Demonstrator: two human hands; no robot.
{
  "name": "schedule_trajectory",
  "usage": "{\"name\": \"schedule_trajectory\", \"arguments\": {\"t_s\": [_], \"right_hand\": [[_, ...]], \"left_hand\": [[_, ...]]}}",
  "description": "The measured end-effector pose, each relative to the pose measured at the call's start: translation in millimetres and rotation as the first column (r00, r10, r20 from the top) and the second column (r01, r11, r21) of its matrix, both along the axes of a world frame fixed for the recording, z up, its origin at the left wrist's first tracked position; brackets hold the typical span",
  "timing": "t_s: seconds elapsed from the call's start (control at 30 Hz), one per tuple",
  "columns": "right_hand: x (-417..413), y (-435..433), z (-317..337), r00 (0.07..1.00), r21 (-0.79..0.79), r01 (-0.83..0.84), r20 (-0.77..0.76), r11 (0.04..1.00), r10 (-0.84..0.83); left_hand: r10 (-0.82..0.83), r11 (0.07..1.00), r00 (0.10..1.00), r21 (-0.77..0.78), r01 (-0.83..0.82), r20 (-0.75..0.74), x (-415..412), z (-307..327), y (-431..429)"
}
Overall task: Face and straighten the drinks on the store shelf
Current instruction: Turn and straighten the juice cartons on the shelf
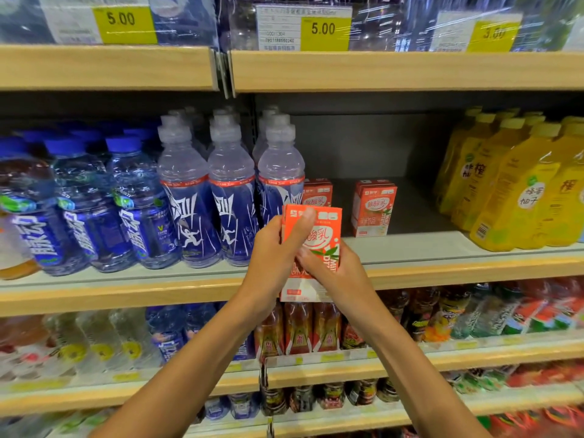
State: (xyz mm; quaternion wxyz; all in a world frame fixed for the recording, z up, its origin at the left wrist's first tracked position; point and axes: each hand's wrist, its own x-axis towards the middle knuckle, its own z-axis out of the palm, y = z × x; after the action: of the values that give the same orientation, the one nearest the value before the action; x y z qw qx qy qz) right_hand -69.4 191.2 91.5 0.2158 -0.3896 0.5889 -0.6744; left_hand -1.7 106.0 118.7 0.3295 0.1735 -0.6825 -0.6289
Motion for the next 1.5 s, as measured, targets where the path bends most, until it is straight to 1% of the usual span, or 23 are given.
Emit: {"name": "schedule_trajectory", "arguments": {"t_s": [0.17,0.27,0.37,0.47,0.57,0.67,0.73,0.83,0.9,0.97,1.03,1.1,1.2,1.27,1.3,1.37,1.4,1.5], "right_hand": [[9.1,0.8,-12.6,0.997,-0.042,-0.027,0.065,0.999,0.03],[12.2,-1.8,-16.8,0.998,-0.058,0.025,0.054,0.998,-0.022],[13.0,-4.9,-19.1,0.989,-0.046,0.138,-0.04,0.989,-0.14],[13.3,-8.2,-20.4,0.954,-0.052,0.247,-0.162,0.968,-0.253],[16.6,-11.8,-23.9,0.897,-0.079,0.309,-0.307,0.948,-0.318],[21.3,-13.2,-23.9,0.884,-0.067,0.306,-0.351,0.95,-0.31],[20.9,-8.9,-20.0,0.922,-0.056,0.255,-0.285,0.965,-0.261],[14.9,2.9,-14.8,0.991,-0.049,0.105,-0.074,0.993,-0.109],[10.7,7.5,-13.3,0.998,-0.012,0.003,0.069,1.0,-0.003],[9.2,7.8,-13.1,0.988,0.005,-0.073,0.133,0.997,0.072],[10.4,6.0,-12.8,0.989,0.009,-0.094,0.119,0.996,0.092],[11.9,5.2,-12.7,0.992,0.001,-0.08,0.096,0.997,0.08],[12.9,5.2,-12.6,0.997,-0.024,0.002,0.078,1.0,0.0],[13.2,3.2,-13.1,0.992,-0.024,0.119,0.046,0.993,-0.118],[13.2,1.8,-13.0,0.982,-0.024,0.19,0.007,0.981,-0.19],[13.9,-2.6,-13.9,0.947,-0.024,0.308,-0.09,0.951,-0.309],[14.9,-4.6,-15.0,0.932,-0.024,0.341,-0.121,0.94,-0.341],[18.7,-10.8,-19.3,0.909,-0.014,0.381,-0.176,0.924,-0.378]], "left_hand": [[-0.042,0.995,0.999,0.086,0.043,-0.018,2.4,-7.7,-7.7],[-0.027,0.999,1.0,0.025,0.027,0.015,3.0,-9.9,-11.4],[0.054,0.992,0.998,-0.112,-0.05,0.035,5.2,-8.7,-11.1],[0.128,0.968,0.991,-0.222,-0.117,0.039,5.8,-6.4,-1.4],[0.191,0.959,0.981,-0.221,-0.177,0.042,0.6,-5.6,6.4],[0.249,0.954,0.968,-0.183,-0.239,0.034,-1.4,-3.9,4.9],[0.21,0.969,0.977,-0.141,-0.203,0.042,1.6,-1.2,-2.0],[-0.006,1.0,1.0,0.016,0.006,0.011,7.6,2.8,-16.9],[-0.129,0.988,0.991,0.082,0.132,-0.042,11.0,4.9,-23.8],[-0.202,0.976,0.978,0.074,0.206,-0.058,11.3,5.6,-26.8],[-0.242,0.97,0.97,0.013,0.243,-0.029,10.0,5.4,-27.0],[-0.248,0.967,0.969,-0.051,0.248,0.011,9.3,4.4,-26.6],[-0.204,0.967,0.977,-0.142,0.21,0.059,9.9,5.1,-24.5],[-0.156,0.966,0.986,-0.201,0.165,0.058,10.6,5.1,-20.8],[-0.133,0.966,0.99,-0.216,0.141,0.051,10.3,4.7,-17.9],[-0.068,0.976,0.997,-0.206,0.073,0.035,7.4,3.4,-10.0],[-0.022,0.983,1.0,-0.183,0.025,0.019,5.1,2.4,-5.2],[0.149,0.982,0.989,-0.114,-0.149,-0.008,-3.2,1.6,4.1]]}}
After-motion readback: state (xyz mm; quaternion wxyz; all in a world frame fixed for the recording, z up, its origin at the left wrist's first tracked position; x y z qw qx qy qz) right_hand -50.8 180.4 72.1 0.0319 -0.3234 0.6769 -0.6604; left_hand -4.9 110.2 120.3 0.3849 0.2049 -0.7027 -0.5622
